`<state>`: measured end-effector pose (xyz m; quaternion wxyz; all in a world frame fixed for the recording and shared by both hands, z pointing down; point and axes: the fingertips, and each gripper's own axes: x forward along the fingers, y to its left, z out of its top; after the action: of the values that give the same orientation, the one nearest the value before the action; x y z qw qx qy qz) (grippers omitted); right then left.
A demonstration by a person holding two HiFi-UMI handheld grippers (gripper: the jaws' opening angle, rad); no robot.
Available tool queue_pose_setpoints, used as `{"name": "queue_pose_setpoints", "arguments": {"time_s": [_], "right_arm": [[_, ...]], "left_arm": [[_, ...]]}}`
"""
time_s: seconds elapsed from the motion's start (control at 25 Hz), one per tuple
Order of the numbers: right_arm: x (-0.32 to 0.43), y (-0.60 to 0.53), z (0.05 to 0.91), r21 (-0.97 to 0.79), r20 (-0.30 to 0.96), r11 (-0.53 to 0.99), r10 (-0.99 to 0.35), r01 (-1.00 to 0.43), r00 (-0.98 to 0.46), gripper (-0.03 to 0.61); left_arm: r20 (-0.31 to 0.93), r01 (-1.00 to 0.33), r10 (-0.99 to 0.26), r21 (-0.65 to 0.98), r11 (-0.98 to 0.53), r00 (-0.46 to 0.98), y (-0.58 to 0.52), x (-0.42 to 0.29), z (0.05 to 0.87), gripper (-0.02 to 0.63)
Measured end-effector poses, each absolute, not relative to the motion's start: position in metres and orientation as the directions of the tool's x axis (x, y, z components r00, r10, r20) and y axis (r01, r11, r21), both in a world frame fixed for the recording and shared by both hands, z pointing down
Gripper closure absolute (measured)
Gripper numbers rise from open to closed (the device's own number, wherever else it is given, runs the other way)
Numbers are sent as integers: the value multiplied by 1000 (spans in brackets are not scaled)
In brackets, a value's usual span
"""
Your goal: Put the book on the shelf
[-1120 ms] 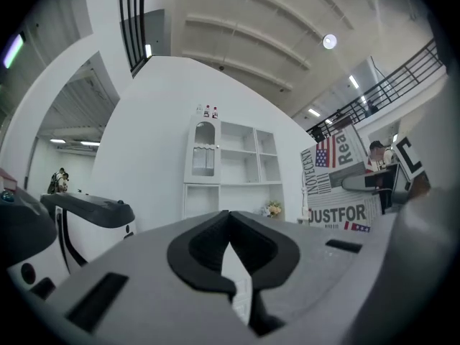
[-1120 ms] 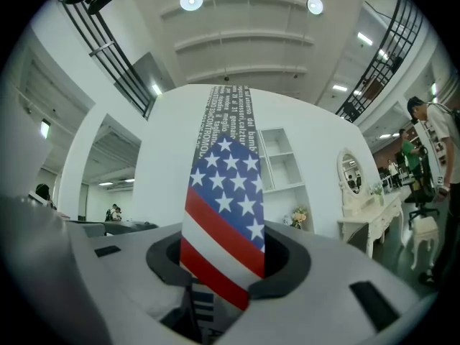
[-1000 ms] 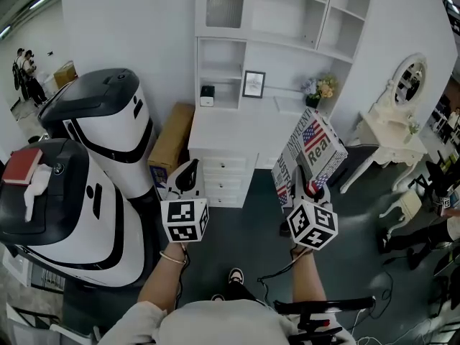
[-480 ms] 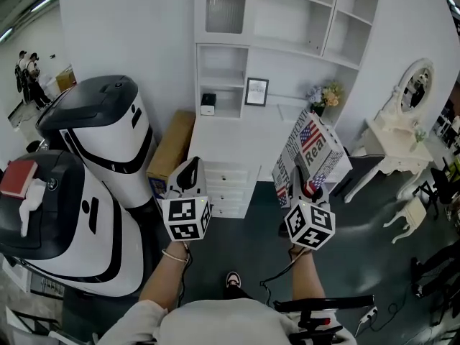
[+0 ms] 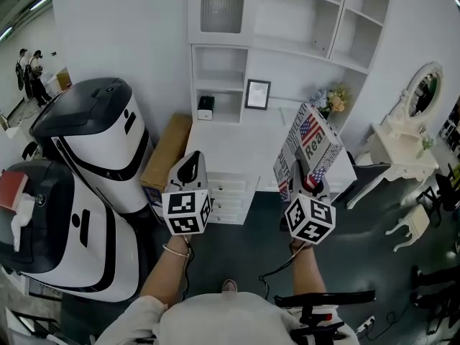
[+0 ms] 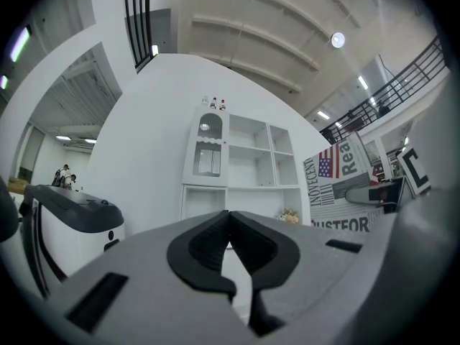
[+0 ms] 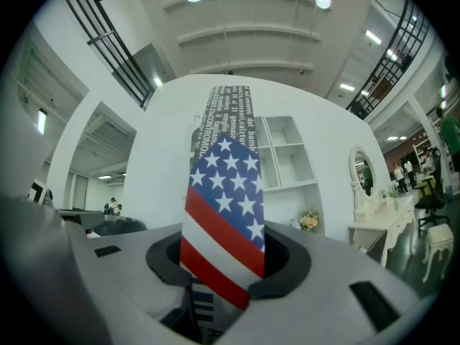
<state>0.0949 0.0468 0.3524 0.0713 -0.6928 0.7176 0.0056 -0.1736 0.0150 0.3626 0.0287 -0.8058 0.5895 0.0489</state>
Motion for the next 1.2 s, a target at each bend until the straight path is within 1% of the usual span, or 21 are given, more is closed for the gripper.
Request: {"name": "queue_pose_setpoints", "arguments": {"time_s": [0.2, 0.64, 0.92, 1.2], "right_arm": [[109, 17, 348, -96, -116, 34, -993, -995, -23, 407], [140, -38, 342, -73, -112, 63, -992, -995, -55, 407], [150, -67, 347, -96, -109, 76, -992, -992, -66, 407], [160, -93, 356, -97, -90, 71, -994, -993, -62, 407]], "left_arm": [[-114, -954, -947, -13, -300, 299, -11, -160, 360, 606], [-108, -964, -959, 16, -266, 263, -60, -136, 359, 606], [-91, -971, -967, 14, -238, 236, -84, -133, 367, 606], [-73, -970, -968, 24, -241, 238, -111, -124, 376, 606]]}}
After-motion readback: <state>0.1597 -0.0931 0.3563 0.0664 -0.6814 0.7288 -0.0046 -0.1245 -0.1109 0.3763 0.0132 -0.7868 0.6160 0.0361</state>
